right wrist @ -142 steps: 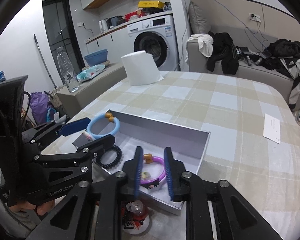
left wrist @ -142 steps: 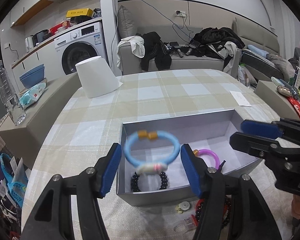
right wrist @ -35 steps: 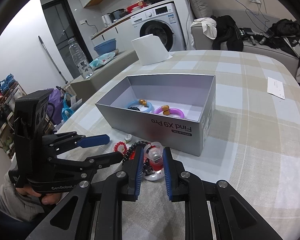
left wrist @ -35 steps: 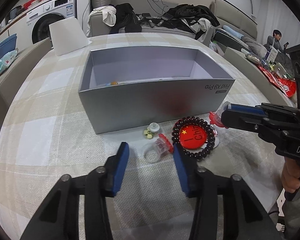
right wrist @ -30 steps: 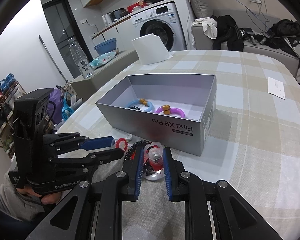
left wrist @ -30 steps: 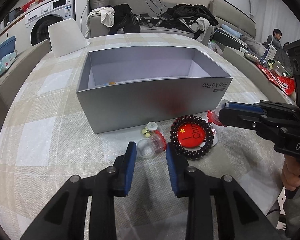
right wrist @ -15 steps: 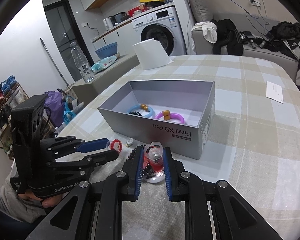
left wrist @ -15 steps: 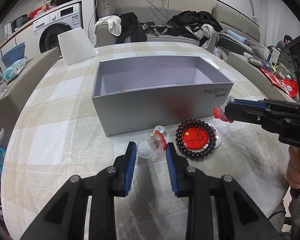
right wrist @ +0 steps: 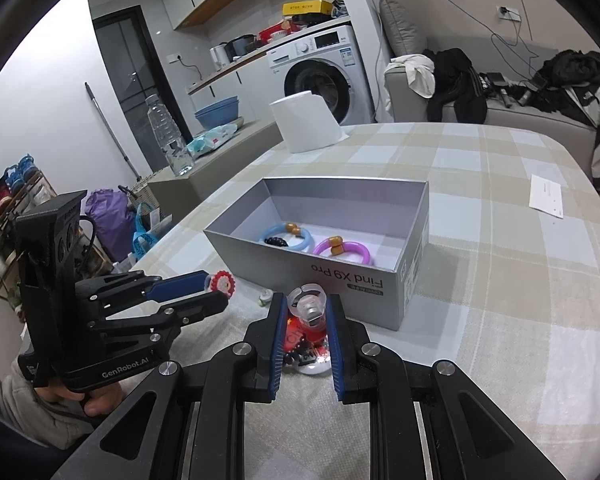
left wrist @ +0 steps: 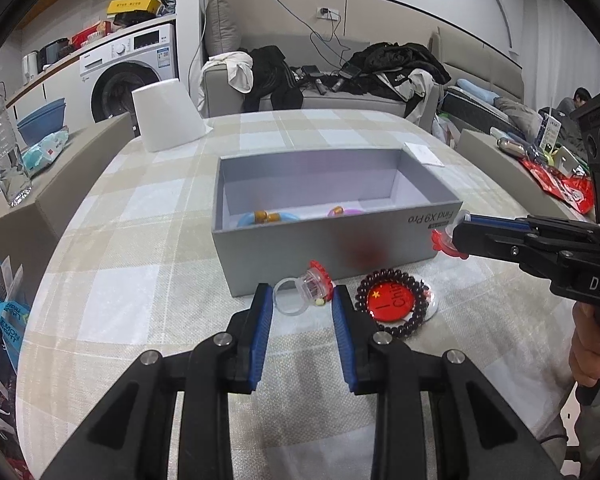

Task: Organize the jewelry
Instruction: 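Carry the red-capped bottle into the grey box with the right gripper and release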

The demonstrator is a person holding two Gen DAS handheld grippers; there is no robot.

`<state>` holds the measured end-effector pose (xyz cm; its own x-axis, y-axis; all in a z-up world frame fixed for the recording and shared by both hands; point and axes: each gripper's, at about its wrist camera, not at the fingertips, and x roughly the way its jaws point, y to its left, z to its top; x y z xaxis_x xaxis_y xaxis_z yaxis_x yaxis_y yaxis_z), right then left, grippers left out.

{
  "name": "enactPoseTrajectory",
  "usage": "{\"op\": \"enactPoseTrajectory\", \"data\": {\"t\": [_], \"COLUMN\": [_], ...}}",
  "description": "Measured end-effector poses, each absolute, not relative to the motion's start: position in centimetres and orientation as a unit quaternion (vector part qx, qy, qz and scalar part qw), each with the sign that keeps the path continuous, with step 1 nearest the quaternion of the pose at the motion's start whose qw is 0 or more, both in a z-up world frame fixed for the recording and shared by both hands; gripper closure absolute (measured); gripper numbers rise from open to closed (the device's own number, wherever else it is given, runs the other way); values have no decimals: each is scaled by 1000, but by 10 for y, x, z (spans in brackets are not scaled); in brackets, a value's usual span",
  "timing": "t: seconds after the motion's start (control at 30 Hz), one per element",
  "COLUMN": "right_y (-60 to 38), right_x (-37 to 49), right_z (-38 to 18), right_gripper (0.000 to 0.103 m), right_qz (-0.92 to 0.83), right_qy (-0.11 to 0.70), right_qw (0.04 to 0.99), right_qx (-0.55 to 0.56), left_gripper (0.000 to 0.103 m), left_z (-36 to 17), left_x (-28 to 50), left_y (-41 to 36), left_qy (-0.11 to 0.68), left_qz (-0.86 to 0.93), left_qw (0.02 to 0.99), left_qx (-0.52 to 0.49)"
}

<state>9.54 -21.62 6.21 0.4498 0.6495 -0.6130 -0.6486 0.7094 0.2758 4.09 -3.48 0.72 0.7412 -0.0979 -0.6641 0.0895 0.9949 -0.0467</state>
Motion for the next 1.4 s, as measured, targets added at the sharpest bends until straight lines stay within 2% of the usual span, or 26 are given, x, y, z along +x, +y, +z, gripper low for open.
{"op": "enactPoseTrajectory", "data": {"t": [0.77, 1.4], "right_y": [-196, -196], "right_x": [136, 155], "right_z": [124, 82], "right_gripper": [85, 84], "right_qz": [375, 358], "right_qy": [302, 356], "right_qw": [877, 863], "right_qx": [15, 16], "left_gripper": [78, 78], "left_z": [52, 29], "left_x": [89, 98], "left_y": [-20, -22], "left_qy": [283, 305], "left_qz": [-24, -15], "left_qw": [959, 952], "left_qx": [-14, -2]}}
